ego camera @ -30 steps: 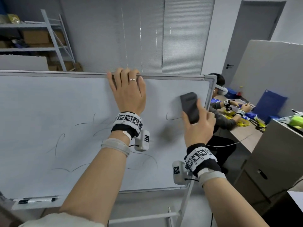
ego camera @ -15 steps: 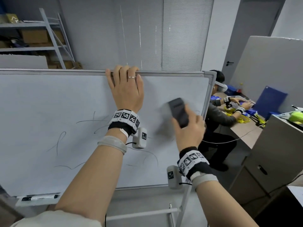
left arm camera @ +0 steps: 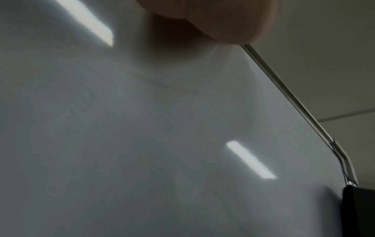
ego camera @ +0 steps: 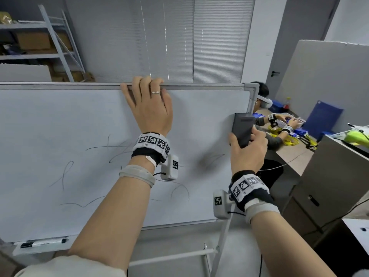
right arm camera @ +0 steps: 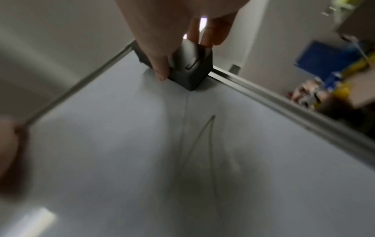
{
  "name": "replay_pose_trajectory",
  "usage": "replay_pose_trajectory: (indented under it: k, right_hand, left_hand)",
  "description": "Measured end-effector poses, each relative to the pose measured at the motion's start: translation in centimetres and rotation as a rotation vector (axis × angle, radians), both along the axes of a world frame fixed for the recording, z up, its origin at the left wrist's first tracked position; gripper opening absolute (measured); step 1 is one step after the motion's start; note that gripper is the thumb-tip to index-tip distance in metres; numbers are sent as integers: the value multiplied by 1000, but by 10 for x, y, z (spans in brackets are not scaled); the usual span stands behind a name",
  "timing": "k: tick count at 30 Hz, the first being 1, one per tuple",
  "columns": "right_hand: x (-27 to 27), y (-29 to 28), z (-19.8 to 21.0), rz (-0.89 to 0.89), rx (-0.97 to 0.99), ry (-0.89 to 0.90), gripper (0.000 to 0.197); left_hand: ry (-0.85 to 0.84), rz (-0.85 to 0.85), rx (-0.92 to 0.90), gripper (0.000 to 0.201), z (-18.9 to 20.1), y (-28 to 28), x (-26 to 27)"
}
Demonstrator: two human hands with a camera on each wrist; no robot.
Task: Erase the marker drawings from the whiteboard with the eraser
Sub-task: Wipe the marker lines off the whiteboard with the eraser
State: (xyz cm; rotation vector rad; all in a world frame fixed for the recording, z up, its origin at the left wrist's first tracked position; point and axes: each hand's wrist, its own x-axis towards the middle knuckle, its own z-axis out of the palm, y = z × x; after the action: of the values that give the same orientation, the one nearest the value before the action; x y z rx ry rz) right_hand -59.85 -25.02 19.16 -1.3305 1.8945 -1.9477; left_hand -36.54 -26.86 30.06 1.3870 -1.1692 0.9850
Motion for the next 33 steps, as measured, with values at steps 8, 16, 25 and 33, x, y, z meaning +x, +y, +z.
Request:
replay_pose_trajectory:
  k: [8,16,25,33]
  right_hand:
    - [31,15,-24,124,99,98,50]
    - [14,16,-22,21,146,12,50]
    - [7,19,-30,45,336,-46,47]
    - [28,23,-48,158,417,-23,48]
  left_hand:
    - [6,2,22,27,1,2,2]
    - [15,-20,4,25,1,4,-2]
    - [7,39,12,26,1,5,-5]
    - [-29,58,122,29,8,16,11]
